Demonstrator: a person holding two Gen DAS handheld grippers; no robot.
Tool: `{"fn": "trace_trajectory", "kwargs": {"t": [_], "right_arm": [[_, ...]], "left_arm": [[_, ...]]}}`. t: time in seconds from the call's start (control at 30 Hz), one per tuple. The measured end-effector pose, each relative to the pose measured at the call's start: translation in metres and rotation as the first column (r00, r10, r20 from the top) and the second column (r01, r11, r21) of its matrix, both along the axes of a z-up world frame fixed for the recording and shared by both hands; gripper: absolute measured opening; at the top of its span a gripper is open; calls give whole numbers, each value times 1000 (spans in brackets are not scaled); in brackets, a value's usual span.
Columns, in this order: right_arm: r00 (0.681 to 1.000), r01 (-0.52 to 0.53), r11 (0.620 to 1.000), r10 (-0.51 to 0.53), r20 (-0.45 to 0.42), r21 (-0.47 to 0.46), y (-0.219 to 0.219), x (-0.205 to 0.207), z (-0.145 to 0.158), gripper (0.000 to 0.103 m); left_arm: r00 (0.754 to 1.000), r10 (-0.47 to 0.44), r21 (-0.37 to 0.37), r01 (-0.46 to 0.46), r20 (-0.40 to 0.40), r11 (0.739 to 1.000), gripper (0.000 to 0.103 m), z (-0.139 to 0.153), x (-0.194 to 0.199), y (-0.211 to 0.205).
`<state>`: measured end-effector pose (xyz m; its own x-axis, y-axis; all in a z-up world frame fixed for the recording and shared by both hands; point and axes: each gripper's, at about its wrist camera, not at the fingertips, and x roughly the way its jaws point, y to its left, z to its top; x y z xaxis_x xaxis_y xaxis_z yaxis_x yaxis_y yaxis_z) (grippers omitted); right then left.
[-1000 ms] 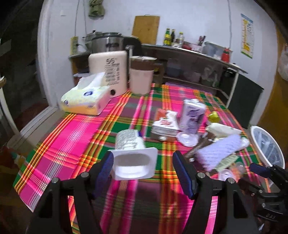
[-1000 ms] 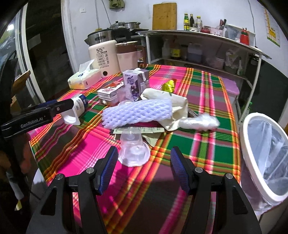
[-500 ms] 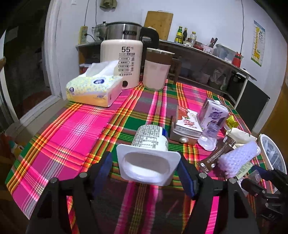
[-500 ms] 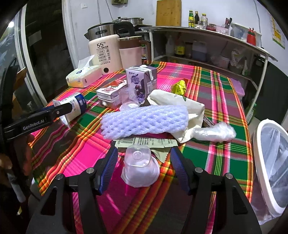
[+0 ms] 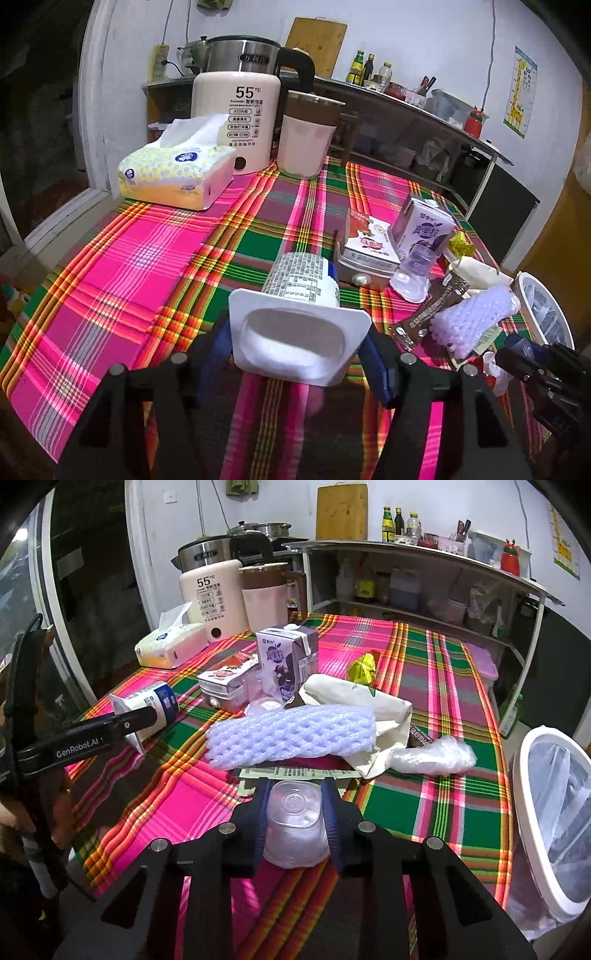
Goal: Collect trash
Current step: 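Grasp the clear plastic cup with the right tool while the left tool grasps the white yogurt cup, then carry both cups over the trash bin and open both tools to drop them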
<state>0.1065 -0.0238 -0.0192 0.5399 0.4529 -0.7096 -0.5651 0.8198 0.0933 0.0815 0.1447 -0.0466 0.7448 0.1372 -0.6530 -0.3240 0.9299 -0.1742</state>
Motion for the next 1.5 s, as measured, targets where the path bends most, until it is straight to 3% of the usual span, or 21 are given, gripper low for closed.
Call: {"fn": "trace_trajectory", "kwargs": {"t": [0.5,0.8,1.1,1.5], "right_arm": [[999,44,998,-44,22,37,-33,-25,19,29],[990,133,990,-135,37,53,-73,-27,26,29],[965,253,966,-256,52,53,-126,-16,30,29],[897,437,899,-439,55,46,-208,10,28,29]], "left_arm": [[997,-41,2,41,61,999,66,31,-23,-28],[984,-155,17,154,92,988,66,49,-14,-71],[944,-315,15,315,97,949,66,55,19,-131],[854,-513,12,514,88,858,66,56,70,-215]]}}
